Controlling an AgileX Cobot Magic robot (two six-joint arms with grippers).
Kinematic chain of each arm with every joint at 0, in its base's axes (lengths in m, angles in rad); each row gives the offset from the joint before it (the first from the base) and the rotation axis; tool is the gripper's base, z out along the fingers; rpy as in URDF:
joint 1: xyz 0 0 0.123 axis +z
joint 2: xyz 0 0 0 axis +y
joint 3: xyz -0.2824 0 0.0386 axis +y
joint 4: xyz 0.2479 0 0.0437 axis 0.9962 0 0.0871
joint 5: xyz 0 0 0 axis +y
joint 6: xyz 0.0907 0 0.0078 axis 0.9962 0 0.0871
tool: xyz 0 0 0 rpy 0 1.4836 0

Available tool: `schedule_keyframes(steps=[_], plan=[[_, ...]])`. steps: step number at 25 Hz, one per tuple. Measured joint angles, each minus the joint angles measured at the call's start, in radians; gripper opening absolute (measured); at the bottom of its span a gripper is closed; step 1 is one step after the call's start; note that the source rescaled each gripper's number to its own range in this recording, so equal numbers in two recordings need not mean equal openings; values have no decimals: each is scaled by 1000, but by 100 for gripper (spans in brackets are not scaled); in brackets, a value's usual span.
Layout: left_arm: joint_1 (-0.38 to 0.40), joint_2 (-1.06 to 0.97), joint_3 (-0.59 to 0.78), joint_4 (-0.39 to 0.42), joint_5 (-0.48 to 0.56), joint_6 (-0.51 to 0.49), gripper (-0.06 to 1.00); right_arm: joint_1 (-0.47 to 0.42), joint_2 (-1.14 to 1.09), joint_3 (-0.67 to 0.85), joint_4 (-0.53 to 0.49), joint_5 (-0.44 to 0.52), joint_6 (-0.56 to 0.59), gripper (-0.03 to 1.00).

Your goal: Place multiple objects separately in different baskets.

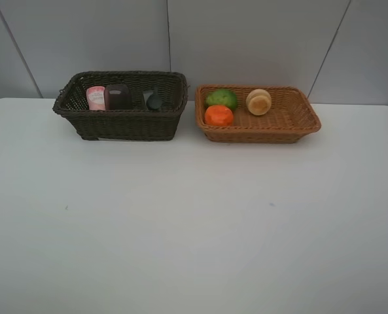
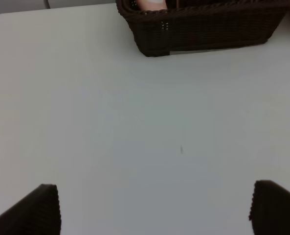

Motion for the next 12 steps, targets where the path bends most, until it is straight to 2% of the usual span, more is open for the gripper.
schedule_keyframes(steps=[12], plan=[[0,0,0,1,0,2,100,0,0,0,0,0,0,98]])
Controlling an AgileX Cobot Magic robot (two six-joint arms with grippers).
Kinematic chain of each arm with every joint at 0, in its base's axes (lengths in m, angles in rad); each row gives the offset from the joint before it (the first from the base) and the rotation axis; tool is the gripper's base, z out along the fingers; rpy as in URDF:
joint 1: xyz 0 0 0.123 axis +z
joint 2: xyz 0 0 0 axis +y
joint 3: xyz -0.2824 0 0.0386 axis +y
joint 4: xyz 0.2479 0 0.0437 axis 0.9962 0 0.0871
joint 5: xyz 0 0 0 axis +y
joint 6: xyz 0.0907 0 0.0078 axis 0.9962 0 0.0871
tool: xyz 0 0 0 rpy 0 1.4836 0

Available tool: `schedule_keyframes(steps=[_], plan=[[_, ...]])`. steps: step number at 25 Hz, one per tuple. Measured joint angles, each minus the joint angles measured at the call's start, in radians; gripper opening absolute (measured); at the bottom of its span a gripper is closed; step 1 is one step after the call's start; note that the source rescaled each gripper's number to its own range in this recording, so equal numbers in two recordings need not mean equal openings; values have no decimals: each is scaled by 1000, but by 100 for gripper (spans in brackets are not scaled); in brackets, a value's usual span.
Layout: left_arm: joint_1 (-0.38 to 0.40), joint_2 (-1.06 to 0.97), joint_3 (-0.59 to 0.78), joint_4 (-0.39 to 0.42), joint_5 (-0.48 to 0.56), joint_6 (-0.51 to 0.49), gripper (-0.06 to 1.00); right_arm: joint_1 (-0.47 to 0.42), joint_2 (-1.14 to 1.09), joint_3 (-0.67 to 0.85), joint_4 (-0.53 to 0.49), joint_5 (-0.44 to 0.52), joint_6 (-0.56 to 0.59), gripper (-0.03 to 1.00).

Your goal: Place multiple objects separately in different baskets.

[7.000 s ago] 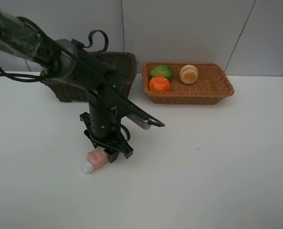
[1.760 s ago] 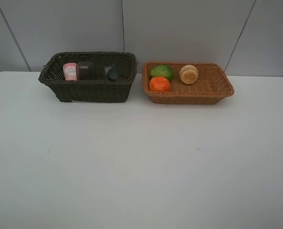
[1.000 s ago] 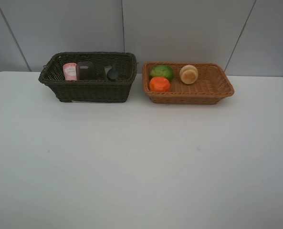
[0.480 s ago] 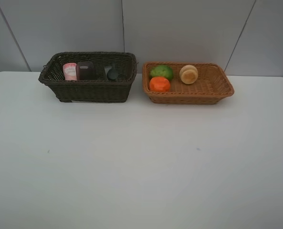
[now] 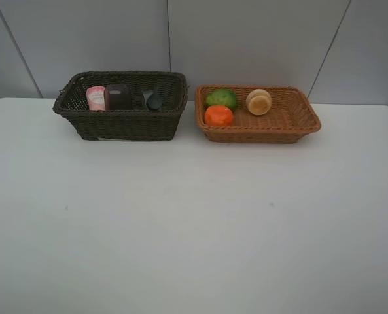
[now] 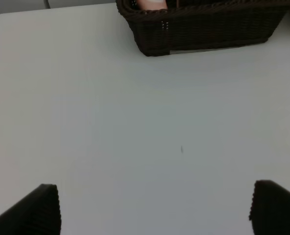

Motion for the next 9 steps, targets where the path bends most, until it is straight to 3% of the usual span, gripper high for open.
schedule_keyframes(steps=[9], plan=[[0,0,0,0,0,0,100,0,0,0,0,0,0,98]])
